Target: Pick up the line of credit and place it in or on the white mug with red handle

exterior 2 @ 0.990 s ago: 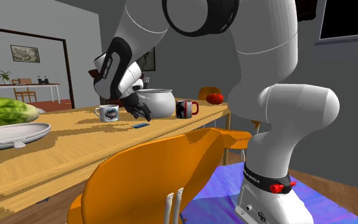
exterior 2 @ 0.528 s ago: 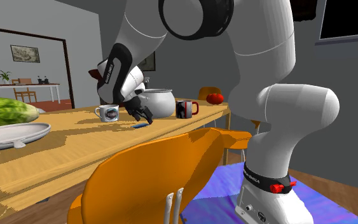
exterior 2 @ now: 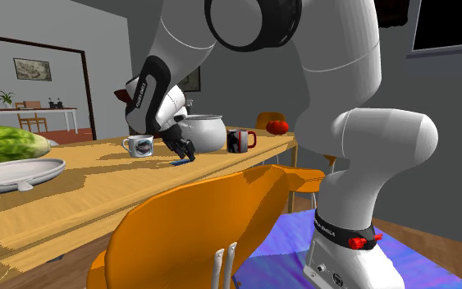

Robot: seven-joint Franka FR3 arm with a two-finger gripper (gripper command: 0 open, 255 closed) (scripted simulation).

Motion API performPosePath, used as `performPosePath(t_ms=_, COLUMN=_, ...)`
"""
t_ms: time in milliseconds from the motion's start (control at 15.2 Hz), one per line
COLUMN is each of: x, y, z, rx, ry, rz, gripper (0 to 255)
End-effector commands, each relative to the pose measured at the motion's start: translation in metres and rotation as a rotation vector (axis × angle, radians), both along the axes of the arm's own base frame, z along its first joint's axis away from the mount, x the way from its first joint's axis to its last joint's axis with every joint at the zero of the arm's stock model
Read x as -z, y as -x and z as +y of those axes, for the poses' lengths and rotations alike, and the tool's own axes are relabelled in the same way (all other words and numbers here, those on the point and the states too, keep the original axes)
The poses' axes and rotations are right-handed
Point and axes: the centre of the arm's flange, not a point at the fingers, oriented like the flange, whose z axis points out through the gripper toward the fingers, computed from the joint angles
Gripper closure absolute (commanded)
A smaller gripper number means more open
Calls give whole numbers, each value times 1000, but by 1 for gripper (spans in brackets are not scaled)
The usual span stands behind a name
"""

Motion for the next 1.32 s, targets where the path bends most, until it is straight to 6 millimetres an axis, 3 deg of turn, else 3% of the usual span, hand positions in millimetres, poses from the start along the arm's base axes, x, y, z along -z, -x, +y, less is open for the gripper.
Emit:
performPosePath(t_ms=0, x=0, y=0, z=0, rx=0, ry=0, rz=0, gripper=255)
performPosePath(t_ms=264, x=0, y=0, z=0, rx=0, ry=0, rz=0, gripper=255)
performPosePath(t_ms=1254, x=-79, y=0, z=0, rx=0, ry=0, rz=0, gripper=255)
